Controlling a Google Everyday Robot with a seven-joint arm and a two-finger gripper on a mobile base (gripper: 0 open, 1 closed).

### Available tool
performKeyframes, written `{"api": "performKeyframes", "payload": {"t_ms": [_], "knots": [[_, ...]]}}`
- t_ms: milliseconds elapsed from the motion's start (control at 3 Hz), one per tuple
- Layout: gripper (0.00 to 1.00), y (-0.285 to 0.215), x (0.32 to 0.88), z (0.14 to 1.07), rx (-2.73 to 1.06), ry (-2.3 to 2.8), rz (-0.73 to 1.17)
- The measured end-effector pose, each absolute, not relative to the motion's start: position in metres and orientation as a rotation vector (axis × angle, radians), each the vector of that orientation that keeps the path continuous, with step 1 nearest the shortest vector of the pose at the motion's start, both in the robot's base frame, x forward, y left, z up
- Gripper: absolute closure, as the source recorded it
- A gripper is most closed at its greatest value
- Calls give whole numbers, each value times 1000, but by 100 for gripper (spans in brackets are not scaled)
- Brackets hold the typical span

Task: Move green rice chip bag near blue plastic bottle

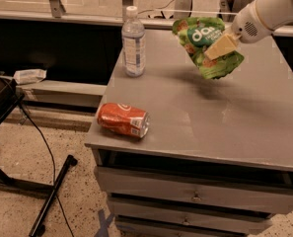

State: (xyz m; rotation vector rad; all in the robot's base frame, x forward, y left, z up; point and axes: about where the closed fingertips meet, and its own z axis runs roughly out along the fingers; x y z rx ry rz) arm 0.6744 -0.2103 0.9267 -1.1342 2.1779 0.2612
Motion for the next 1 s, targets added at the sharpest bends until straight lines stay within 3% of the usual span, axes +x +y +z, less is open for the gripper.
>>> {"api": "performKeyframes", "payload": {"t_ms": [1000], "knots": [[100,-179,680,919,-1680,2041,192]]}}
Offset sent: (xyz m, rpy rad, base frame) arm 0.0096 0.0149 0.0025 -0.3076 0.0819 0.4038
